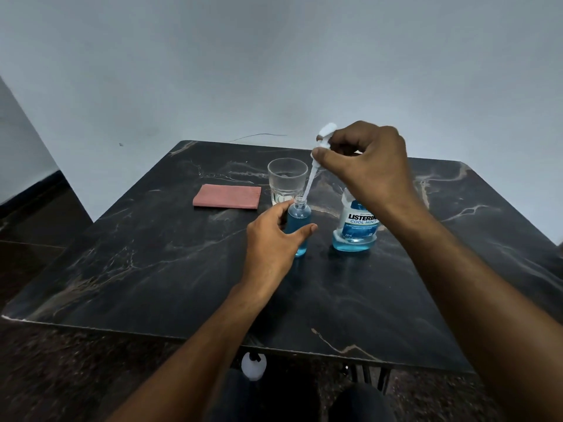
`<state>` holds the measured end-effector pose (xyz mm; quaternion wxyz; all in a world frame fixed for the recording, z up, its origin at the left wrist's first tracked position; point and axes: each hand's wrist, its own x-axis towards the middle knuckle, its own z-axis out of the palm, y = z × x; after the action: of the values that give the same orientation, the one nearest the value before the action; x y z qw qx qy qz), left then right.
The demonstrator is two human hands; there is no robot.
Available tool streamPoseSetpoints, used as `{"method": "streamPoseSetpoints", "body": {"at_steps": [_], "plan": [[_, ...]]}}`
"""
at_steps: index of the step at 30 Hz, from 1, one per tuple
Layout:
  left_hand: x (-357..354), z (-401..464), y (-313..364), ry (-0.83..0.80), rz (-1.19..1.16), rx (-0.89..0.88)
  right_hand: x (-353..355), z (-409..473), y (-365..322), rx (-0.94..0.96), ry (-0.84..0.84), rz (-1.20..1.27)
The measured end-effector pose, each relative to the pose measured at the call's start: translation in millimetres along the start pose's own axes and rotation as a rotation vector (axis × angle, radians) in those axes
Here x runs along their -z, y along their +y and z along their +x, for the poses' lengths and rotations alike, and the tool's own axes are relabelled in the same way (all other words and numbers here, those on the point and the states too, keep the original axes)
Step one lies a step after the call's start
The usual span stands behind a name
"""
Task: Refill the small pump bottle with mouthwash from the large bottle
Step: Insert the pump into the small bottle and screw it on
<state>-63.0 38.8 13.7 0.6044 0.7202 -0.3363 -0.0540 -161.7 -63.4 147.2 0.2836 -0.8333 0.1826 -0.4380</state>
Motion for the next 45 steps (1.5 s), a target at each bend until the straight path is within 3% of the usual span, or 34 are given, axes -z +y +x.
{"method": "streamPoseSetpoints", "body": {"at_steps": [32, 42, 45], "plan": [[2.3, 1.4, -0.8, -0.021, -0.053, -0.041, -23.3, -14.9, 28.1, -0.089, -0.474, -0.136], [0.3, 1.3, -1.8, 0.012, -0.025, -0.038, -34.6, -24.8, 26.3, -0.176, -0.292, -0.204], [-0.5, 2.3, -3.1, 0.027, -0.003, -0.045, -35.4, -28.7, 21.8, -0.209, -0.322, -0.193]]}}
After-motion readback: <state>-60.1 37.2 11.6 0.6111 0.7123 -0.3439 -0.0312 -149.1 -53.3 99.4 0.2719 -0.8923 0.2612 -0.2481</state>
